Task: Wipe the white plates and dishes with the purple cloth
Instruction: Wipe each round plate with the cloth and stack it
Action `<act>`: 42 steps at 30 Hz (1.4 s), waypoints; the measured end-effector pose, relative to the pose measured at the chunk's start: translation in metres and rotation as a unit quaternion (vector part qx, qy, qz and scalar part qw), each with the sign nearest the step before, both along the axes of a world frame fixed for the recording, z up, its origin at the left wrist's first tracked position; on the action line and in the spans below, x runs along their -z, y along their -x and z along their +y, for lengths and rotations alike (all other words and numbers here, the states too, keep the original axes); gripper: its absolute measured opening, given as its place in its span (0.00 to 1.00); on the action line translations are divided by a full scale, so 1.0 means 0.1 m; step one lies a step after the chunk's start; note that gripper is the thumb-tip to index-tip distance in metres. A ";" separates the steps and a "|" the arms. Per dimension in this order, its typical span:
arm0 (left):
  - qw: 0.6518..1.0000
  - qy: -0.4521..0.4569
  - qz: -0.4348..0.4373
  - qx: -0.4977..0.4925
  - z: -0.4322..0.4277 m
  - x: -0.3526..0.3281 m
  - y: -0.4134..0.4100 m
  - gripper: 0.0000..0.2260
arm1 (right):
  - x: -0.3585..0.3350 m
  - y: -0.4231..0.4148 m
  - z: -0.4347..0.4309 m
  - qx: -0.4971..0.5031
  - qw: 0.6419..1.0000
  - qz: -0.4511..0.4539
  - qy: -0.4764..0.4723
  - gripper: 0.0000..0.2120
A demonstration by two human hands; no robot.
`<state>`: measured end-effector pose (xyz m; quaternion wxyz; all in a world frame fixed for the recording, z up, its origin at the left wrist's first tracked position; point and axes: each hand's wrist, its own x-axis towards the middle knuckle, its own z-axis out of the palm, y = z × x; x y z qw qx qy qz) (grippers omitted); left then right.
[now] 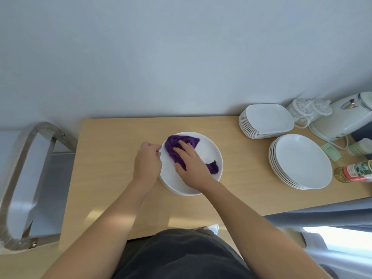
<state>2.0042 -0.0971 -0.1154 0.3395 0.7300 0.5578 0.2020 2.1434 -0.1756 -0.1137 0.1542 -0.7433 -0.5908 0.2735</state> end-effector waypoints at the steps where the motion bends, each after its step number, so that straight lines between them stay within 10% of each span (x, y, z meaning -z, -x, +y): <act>1: 1.000 -0.002 -0.003 -0.001 0.00 0.01 0.00 0.14 | -0.03 0.03 -0.04 -0.010 1.000 0.011 0.003 0.25; 13: 1.000 0.011 0.003 0.013 0.04 0.01 0.02 0.14 | -0.17 -0.10 -0.26 0.129 0.969 -0.192 0.081 0.23; 24: 1.000 0.014 -0.010 0.015 0.07 0.03 0.05 0.13 | 0.10 0.28 0.09 0.022 0.998 -0.053 -0.031 0.23; 42: 1.000 0.016 -0.005 -0.003 0.03 0.04 0.04 0.15 | -0.26 -0.05 -0.40 0.055 0.968 -0.224 0.103 0.23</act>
